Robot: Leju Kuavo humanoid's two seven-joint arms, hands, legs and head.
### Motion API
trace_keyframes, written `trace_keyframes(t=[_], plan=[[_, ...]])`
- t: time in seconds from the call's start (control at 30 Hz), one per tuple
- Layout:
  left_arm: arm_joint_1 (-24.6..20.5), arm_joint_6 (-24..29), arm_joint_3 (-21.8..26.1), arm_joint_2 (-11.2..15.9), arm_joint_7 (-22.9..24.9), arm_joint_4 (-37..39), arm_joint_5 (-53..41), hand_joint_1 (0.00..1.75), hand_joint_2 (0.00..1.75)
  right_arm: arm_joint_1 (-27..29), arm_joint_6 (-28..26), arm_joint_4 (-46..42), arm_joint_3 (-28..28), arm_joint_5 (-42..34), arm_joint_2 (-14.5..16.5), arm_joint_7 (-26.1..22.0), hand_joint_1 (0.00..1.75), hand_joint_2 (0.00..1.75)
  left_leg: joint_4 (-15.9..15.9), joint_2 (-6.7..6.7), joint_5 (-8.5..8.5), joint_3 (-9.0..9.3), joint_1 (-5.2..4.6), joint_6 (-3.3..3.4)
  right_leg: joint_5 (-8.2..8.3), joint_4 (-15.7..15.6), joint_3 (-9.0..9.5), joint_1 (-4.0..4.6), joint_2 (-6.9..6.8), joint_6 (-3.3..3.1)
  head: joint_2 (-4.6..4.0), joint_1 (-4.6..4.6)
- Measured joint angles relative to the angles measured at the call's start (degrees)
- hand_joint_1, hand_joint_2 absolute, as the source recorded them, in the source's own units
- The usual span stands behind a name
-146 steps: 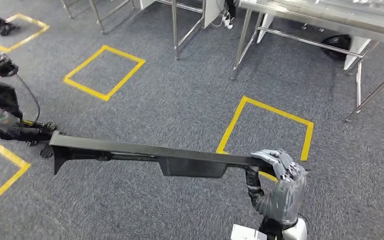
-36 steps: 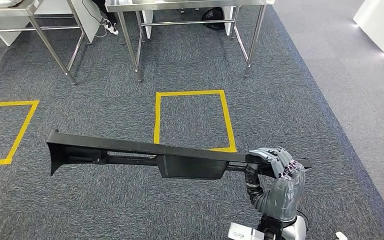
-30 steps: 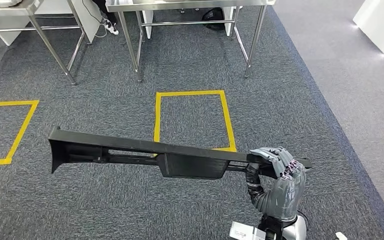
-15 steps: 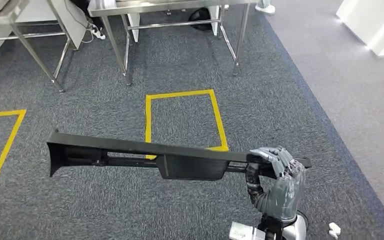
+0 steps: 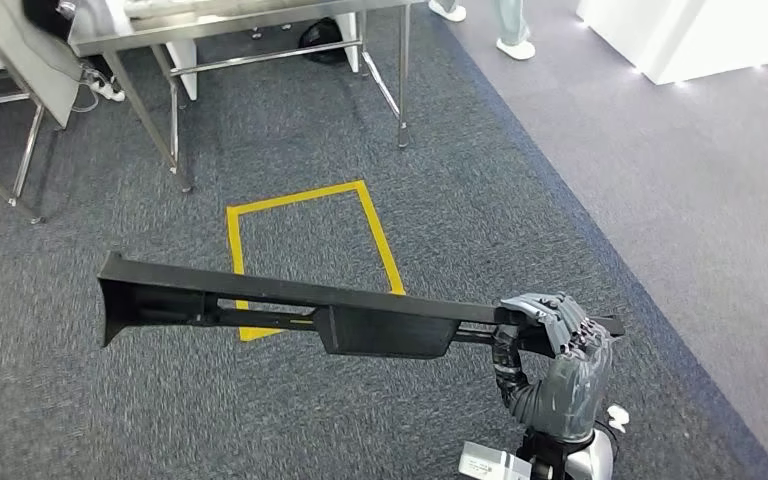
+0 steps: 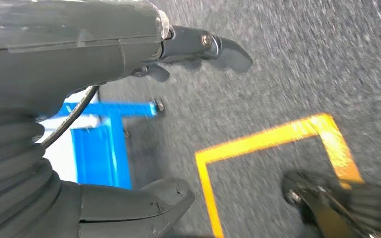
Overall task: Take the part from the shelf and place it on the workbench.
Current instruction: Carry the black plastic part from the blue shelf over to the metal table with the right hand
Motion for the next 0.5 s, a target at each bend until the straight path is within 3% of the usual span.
trace_keyframes(t=[0.07,0.13,0.2,0.27,0.3,0.33,0.43,0.5], plan=[[-0.1,0.0,0.0,-0.1,0.0,0.0,0.0,0.0,1.75,0.1,0.0,0.0,0.0,0.0,0.0,0.0,1.75,1.75,-1.2,1.35,0.58,0.53,-0.02,-0.3,0.36,-0.3,-0.2,-0.22,0.72,0.67,0.01,-0.02],[-0.1,0.0,0.0,-0.2,0.0,0.0,0.0,0.0,1.75,0.1,0.0,-0.1,0.0,0.0,0.0,0.0,1.75,1.75,-2.8,2.91,1.39,1.24,0.35,-0.49,-0.81,1.2,-1.08,0.04,-1.84,1.19,0.0,0.0],[0.0,0.0,0.0,-0.2,0.0,0.0,0.0,0.0,1.75,-0.1,0.0,-0.2,0.0,0.0,0.0,0.0,1.75,1.75,-3.5,4.57,1.7,1.48,0.43,-0.45,-4.25,7.0,-3.91,-0.07,-5.3,1.76,-0.01,0.01],[0.1,0.0,0.0,-0.2,0.0,0.0,0.0,0.0,1.75,-0.1,0.0,-0.1,0.0,0.0,0.0,0.0,1.75,1.75,-3.5,6.2,1.57,1.43,0.37,-0.54,-6.76,13.1,-6.83,-0.64,-6.3,2.46,-0.01,0.01],[0.1,0.0,0.0,-0.2,0.0,0.0,0.0,0.0,1.75,0.0,0.0,-0.1,0.0,0.0,0.0,0.0,1.75,1.75,-3.4,6.82,1.47,1.46,0.37,-0.68,-6.56,13.7,-7.02,-0.92,-6.51,2.76,-0.01,0.01],[0.1,0.0,0.0,-0.2,0.0,0.0,0.0,0.0,1.75,0.0,0.0,-0.1,0.0,0.0,0.0,0.0,1.75,1.75,-3.4,7.3,1.37,1.52,0.38,-0.84,-5.36,12.2,-6.0,-1.15,-6.69,2.98,-0.01,0.01],[-0.2,-0.1,0.0,-0.4,-0.1,0.0,0.0,0.0,1.75,0.0,0.0,-0.1,0.0,-0.1,0.0,-0.1,1.75,1.75,-3.1,8.1,0.94,1.75,0.3,-1.55,-1.0,0.8,0.66,-1.32,-7.5,2.74,-0.01,0.01],[-0.3,-0.1,0.0,-0.5,-0.2,0.0,0.1,0.0,1.75,0.0,0.0,-0.2,0.0,-0.1,0.0,-0.3,1.75,1.75,-2.9,8.25,0.77,1.75,0.26,-2.14,-0.55,-2.2,2.35,-1.04,-7.72,2.22,-0.01,0.0]])
